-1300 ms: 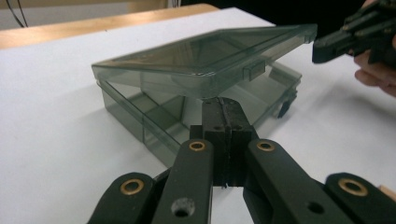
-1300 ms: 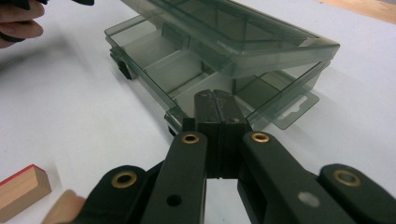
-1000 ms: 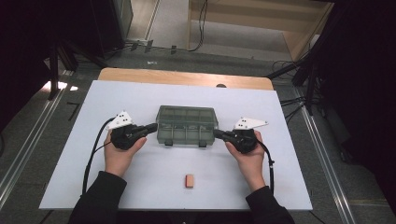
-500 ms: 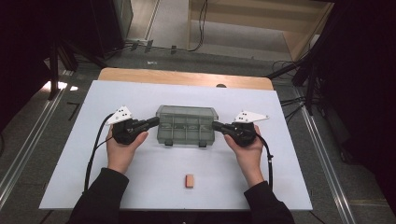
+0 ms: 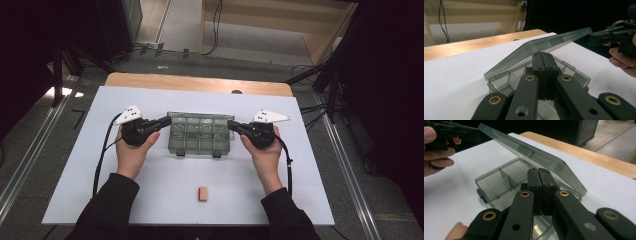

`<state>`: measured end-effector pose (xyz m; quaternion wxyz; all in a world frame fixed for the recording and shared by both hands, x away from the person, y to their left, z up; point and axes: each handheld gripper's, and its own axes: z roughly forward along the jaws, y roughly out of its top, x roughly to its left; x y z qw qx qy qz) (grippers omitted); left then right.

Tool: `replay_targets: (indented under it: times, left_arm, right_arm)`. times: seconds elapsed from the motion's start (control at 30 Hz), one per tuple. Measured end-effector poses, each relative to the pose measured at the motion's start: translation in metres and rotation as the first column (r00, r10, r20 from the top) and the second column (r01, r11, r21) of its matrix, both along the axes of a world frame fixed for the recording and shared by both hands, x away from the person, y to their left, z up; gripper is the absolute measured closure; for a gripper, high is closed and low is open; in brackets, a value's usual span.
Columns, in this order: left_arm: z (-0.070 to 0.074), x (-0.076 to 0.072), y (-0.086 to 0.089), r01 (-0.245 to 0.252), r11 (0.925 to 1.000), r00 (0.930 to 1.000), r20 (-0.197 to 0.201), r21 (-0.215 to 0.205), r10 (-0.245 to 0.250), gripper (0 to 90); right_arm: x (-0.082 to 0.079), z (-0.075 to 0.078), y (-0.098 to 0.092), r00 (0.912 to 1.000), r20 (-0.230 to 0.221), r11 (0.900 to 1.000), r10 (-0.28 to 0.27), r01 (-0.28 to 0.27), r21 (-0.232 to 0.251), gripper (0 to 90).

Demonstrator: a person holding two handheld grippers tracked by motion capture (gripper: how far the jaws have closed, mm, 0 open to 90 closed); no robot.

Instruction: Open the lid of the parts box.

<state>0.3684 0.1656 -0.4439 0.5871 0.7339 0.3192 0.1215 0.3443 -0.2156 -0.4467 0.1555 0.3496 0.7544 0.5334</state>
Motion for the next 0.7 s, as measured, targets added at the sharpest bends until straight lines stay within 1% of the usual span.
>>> replay_targets:
  times: [0.1, 0.13, 0.23, 0.27, 0.33, 0.4, 0.43, 0.47, 0.5, 0.57, 0.6, 0.63, 0.67, 0.7]
  left_arm:
    - [0.002, 0.003, -0.001, -0.007, 1.0, 1.0, 0.003, -0.001, 0.007, 90.0]
    - [0.002, 0.004, -0.002, -0.007, 1.0, 1.0, 0.001, -0.007, 0.007, 90.0]
    - [0.005, 0.008, -0.002, -0.014, 0.9998, 0.9999, 0.0, -0.015, 0.014, 90.0]
    - [0.005, 0.01, -0.003, -0.015, 0.9997, 0.9999, -0.001, -0.021, 0.014, 90.0]
    - [0.006, 0.011, -0.003, -0.016, 0.9997, 0.9999, 0.002, -0.021, 0.016, 90.0]
    - [0.007, 0.014, -0.003, -0.016, 0.9995, 0.9999, 0.001, -0.026, 0.016, 90.0]
    - [0.007, 0.015, -0.003, -0.017, 0.9996, 0.9998, 0.005, -0.021, 0.017, 90.0]
    - [0.008, 0.016, -0.003, -0.019, 0.9996, 0.9998, 0.003, -0.021, 0.019, 90.0]
    - [0.008, 0.017, -0.004, -0.019, 0.9995, 0.9998, 0.003, -0.026, 0.019, 90.0]
    - [0.009, 0.019, -0.005, -0.021, 0.9994, 0.9998, 0.005, -0.028, 0.021, 90.0]
    - [0.01, 0.02, -0.005, -0.021, 0.9993, 0.9998, 0.004, -0.031, 0.021, 90.0]
    - [0.01, 0.021, -0.006, -0.021, 0.9993, 0.9998, 0.004, -0.031, 0.021, 90.0]
    - [0.01, 0.021, -0.006, -0.021, 0.9993, 0.9998, 0.005, -0.031, 0.021, 90.0]
    - [0.01, 0.022, -0.007, -0.023, 0.9993, 0.9997, 0.007, -0.031, 0.023, 90.0]
  right_arm:
    - [0.004, 0.002, -0.001, 0.9997, 0.0, 1.0, -0.024, 0.024, 0.011, 86.8]
    - [0.006, 0.002, -0.001, 0.9996, -0.002, 0.999, -0.03, 0.03, 0.015, 86.8]
    - [0.007, 0.004, -0.002, 0.9995, 0.0, 0.999, -0.031, 0.031, 0.02, 85.4]
    - [0.006, 0.004, -0.002, 0.9997, 0.003, 0.999, -0.026, 0.026, 0.02, 83.6]
    - [0.004, 0.006, -0.003, 0.9998, 0.008, 1.0, -0.019, 0.019, 0.017, 79.5]
    - [0.0, 0.007, -0.006, 0.9978, 0.037, 0.998, -0.054, 0.053, 0.022, 73.3]
    - [-0.002, 0.008, -0.007, 0.9975, 0.046, 0.998, -0.055, 0.053, 0.033, 70.0]
    - [-0.002, 0.008, -0.009, 0.9972, 0.049, 0.998, -0.056, 0.054, 0.042, 64.5]
    - [-0.003, 0.009, -0.009, 0.9959, 0.056, 0.997, -0.071, 0.069, 0.041, 58.1]
    - [-0.003, 0.009, -0.01, 0.9899, 0.068, 0.992, -0.124, 0.122, 0.034, 44.4]
    - [-0.003, 0.009, -0.01, 0.9865, 0.062, 0.988, -0.151, 0.149, 0.037, 38.3]
    - [-0.001, 0.009, -0.011, 0.9847, 0.054, 0.985, -0.166, 0.163, 0.046, 31.2]
    - [0.0, 0.008, -0.012, 0.9845, 0.046, 0.984, -0.169, 0.166, 0.066, 24.2]
    - [0.001, 0.008, -0.013, 0.9857, 0.039, 0.984, -0.164, 0.161, 0.072, 16.3]
